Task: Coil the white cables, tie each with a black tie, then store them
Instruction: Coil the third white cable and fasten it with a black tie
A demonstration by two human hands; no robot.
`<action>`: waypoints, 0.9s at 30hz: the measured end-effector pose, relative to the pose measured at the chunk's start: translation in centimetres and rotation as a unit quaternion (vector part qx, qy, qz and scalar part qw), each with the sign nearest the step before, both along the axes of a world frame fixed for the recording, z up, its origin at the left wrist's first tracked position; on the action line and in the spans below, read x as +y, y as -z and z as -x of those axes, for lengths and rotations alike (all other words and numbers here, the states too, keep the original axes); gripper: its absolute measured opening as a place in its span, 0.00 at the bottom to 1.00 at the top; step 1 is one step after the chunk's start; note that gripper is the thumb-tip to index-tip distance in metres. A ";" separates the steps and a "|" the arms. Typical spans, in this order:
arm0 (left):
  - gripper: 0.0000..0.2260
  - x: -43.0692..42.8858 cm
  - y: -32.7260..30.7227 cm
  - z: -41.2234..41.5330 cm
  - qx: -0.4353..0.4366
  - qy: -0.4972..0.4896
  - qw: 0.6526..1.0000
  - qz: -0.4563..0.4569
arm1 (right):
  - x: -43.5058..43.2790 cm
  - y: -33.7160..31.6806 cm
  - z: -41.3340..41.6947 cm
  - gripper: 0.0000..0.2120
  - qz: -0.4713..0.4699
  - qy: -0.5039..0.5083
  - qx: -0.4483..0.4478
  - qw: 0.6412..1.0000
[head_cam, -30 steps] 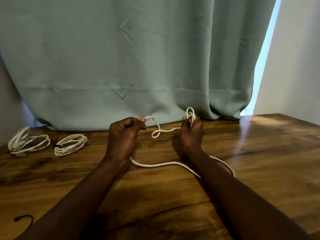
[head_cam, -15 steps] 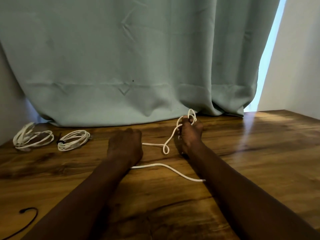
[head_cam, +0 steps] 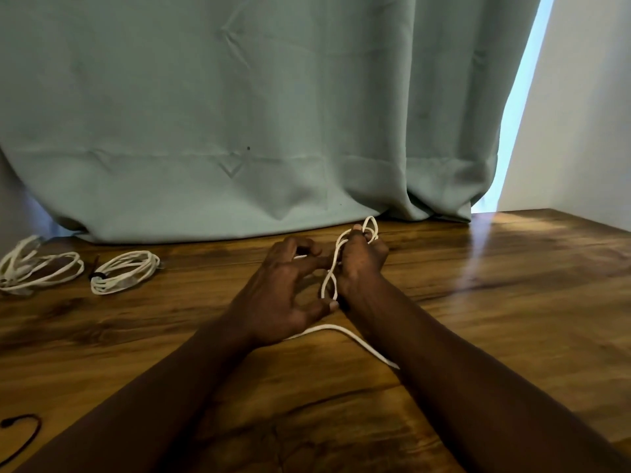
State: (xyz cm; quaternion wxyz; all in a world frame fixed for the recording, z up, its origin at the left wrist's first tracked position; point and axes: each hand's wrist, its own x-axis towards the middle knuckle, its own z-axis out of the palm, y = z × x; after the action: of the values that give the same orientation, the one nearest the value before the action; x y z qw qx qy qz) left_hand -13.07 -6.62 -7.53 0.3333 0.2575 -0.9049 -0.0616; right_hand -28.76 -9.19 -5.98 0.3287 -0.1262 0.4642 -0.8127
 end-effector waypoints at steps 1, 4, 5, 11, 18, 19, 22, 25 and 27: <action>0.29 -0.1 0.1 0.0 -0.012 -0.002 1.000 -0.011 | 0.1 -0.1 0.0 0.06 0.003 -0.002 -0.013 1.000; 0.24 -0.5 -0.1 0.2 -0.048 0.021 0.998 -0.042 | 0.1 -0.4 0.0 0.11 0.010 -0.011 -0.041 0.999; 0.19 -0.6 -0.1 0.3 -0.051 0.040 0.997 -0.043 | 0.1 -0.7 0.0 0.12 0.014 -0.016 -0.047 0.999; 0.08 0.4 -0.4 0.2 0.042 0.087 0.984 -0.150 | -0.4 -1.3 0.5 0.13 0.038 -0.073 -0.060 0.995; 0.12 1.2 -0.1 1.1 0.078 0.093 0.968 -0.217 | -0.8 -0.6 0.6 0.09 0.041 -0.016 -0.052 0.998; 0.10 1.1 0.0 1.1 0.092 0.107 0.962 -0.234 | -0.7 -0.6 0.5 0.07 0.041 -0.012 -0.051 0.998; 0.09 1.1 -0.4 0.5 0.220 0.135 0.907 -0.334 | -0.6 -1.0 1.0 0.06 0.046 -0.020 -0.052 0.997; 0.12 0.5 -1.2 0.1 0.378 0.109 0.813 -0.430 | -0.2 -1.4 1.3 0.09 0.048 -0.037 -0.058 0.996; 0.08 -0.1 -1.5 -0.2 0.408 0.076 0.799 -0.435 | -0.3 -1.5 1.7 0.06 0.048 -0.038 -0.066 0.996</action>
State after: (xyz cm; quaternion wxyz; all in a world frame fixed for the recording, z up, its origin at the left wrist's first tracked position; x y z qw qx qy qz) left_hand -12.82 -6.67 -6.05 0.5189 0.2566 -0.5797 -0.5735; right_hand -30.51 -9.47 -4.51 0.3825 -0.1053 0.3972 -0.8275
